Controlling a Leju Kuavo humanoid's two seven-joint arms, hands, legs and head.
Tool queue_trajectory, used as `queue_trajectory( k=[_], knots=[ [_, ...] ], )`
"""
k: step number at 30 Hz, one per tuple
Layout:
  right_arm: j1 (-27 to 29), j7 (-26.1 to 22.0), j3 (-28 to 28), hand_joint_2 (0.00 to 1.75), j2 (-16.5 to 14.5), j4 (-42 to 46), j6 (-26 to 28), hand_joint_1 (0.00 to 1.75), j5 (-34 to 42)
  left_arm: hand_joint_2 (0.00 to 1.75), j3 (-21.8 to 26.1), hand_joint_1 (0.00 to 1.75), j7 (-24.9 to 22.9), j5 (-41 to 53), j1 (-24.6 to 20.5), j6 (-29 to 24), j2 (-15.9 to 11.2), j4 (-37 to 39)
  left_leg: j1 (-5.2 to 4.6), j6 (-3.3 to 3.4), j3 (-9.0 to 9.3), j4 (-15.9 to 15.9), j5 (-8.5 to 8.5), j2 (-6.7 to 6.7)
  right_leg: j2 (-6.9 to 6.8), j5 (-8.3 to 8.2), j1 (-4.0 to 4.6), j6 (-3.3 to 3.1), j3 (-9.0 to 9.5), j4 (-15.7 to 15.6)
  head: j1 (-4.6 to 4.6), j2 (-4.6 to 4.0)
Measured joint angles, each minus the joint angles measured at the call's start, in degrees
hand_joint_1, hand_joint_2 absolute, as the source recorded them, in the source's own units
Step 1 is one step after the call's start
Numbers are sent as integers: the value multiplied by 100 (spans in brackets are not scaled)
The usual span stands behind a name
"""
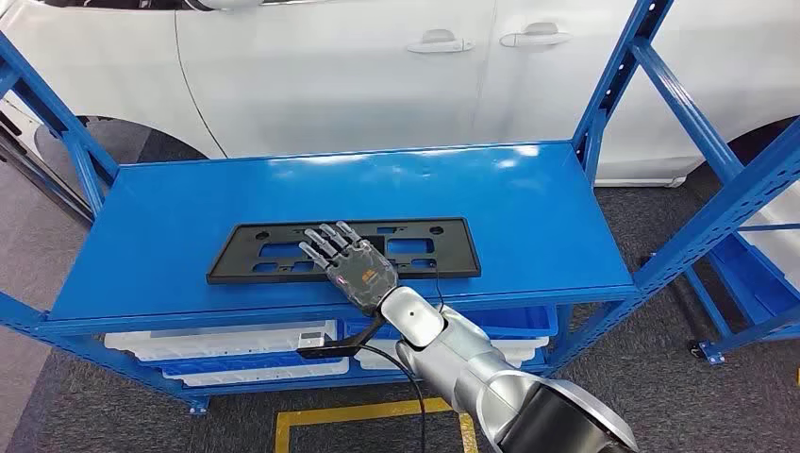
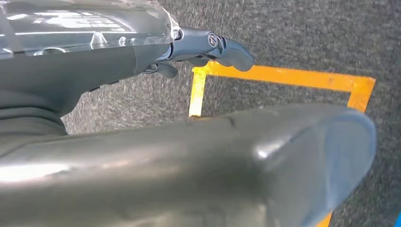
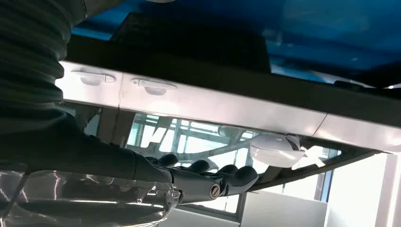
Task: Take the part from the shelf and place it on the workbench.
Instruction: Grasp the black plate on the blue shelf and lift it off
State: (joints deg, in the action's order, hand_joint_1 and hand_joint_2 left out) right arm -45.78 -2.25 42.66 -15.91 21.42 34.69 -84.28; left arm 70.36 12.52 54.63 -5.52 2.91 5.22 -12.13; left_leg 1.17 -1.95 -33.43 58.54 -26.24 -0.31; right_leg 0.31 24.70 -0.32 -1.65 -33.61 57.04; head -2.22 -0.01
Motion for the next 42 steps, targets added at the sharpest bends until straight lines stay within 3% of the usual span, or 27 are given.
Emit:
queue_trajectory(
  k=[2,4,5,6,7,9,11,14,16,19,20,21,22,25,27,30,31,32,34,36,37,38,40,42],
  knots=[
    [-3,-1,0,175,-11,-1,-6,0,0,0,0,0,1,1,-1,5,1,0,2,-16,-183,406,-220,2,-2,2,7,-18,1,-2,1,1],
    [-2,-7,0,175,-24,-3,-33,0,0,0,0,0,2,0,1,15,2,0,3,-40,-561,1218,-579,3,-7,9,30,-44,1,-1,0,1],
    [1,-11,0,175,-26,-5,-50,0,0,0,0,0,2,-1,3,19,1,0,4,-42,-693,1484,-645,3,-7,14,45,-51,4,1,0,1],
    [4,-16,0,175,-27,-6,-63,0,0,0,0,0,3,-1,5,23,-1,0,2,-33,-723,1531,-597,3,-6,18,60,-57,11,4,-1,1],
    [3,-19,0,175,-31,-6,-69,0,0,0,0,0,4,-1,5,27,-3,0,0,-13,-629,1327,-437,3,-3,25,72,-59,25,7,-1,1],
    [-4,-22,0,175,-51,-5,-70,0,0,0,0,0,6,-1,1,37,-7,0,-20,50,-223,503,-37,3,4,47,95,-52,62,12,0,1],
    [-14,-29,0,175,-70,-4,-70,0,0,0,0,0,9,-2,-12,44,-8,0,-52,108,49,-56,133,0,8,62,114,-18,66,26,1,1],
    [-18,-37,0,175,-74,-4,-70,0,0,0,1,0,13,-3,-12,48,-7,0,-57,172,70,-150,141,-2,5,69,113,63,45,37,-1,1],
    [-29,-39,0,175,-74,-3,-70,0,1,0,2,0,15,-4,-11,50,-6,0,-25,230,83,-196,171,7,3,223,105,128,-43,247,0,1],
    [-24,-59,0,175,-74,-7,-74,0,1,0,3,0,18,-10,-19,48,-7,0,-11,263,74,-212,187,15,0,757,57,207,-558,1332,1,1],
    [-14,-73,0,175,-73,-10,-79,0,1,0,4,0,21,-14,-17,43,-7,0,-10,263,68,-207,186,16,0,851,37,226,-719,1648,1,1],
    [-6,-86,0,175,-73,-13,-86,0,1,0,5,0,25,-16,-13,34,-6,0,-9,260,64,-200,184,16,-1,838,19,238,-790,1772,1,1],
    [-3,-97,0,175,-73,-15,-93,0,2,0,6,0,30,-20,-10,22,-4,0,-8,254,65,-191,179,13,-3,710,1,245,-744,1654,1,1],
    [-25,-112,0,175,-75,-15,-135,0,7,0,8,0,40,-27,-10,-9,9,0,-17,201,69,-152,146,-3,-11,155,-21,220,-207,498,1,1],
    [-36,-115,0,175,-83,-16,-183,8,7,0,10,0,42,-31,-8,-21,13,0,-34,139,48,-130,132,-6,-7,62,-3,167,-46,117,1,1],
    [-42,-101,0,175,-97,-17,-263,125,-2,0,14,0,50,-34,-5,-26,13,0,-17,37,39,-118,105,-2,4,46,9,66,-46,83,1,1],
    [-47,-95,0,175,-106,-17,-294,154,-7,0,15,0,56,-34,-7,-26,13,0,-10,10,-2,-13,26,0,2,36,1,29,-38,66,1,1],
    [-52,-90,0,175,-120,-17,-331,154,-15,0,15,0,61,-33,-8,-26,14,0,-5,-10,-98,215,-115,2,-2,28,-8,0,-29,50,1,1],
    [-53,-85,1,175,-139,-26,-383,142,-36,0,15,0,68,-33,-5,-26,16,0,0,-39,-444,979,-491,5,-7,29,7,-38,-28,47,1,1],
    [-43,-85,4,175,-145,-48,-414,136,-62,0,17,0,76,-34,5,-27,16,0,1,-46,-719,1538,-652,5,-8,33,33,-51,-28,49,1,1],
    [-40,-85,8,175,-147,-56,-424,136,-78,0,19,0,86,-35,9,-27,16,0,1,-35,-707,1501,-565,5,-5,35,44,-52,-22,50,1,1],
    [-39,-85,12,175,-154,-62,-430,136,-91,0,21,0,99,-36,10,-27,15,0,0,-14,-576,1217,-377,6,-1,39,51,-51,-9,51,1,1],
    [-43,-81,21,175,-171,-63,-430,136,-104,0,23,0,129,-35,6,-24,15,0,-15,44,-166,367,-1,7,6,55,72,-34,15,55,1,0],
    [-46,-72,27,175,-181,-63,-428,135,-105,0,24,0,149,-35,-1,-19,16,0,-45,96,48,-87,119,3,9,58,86,8,8,61,1,1]
  ],
)
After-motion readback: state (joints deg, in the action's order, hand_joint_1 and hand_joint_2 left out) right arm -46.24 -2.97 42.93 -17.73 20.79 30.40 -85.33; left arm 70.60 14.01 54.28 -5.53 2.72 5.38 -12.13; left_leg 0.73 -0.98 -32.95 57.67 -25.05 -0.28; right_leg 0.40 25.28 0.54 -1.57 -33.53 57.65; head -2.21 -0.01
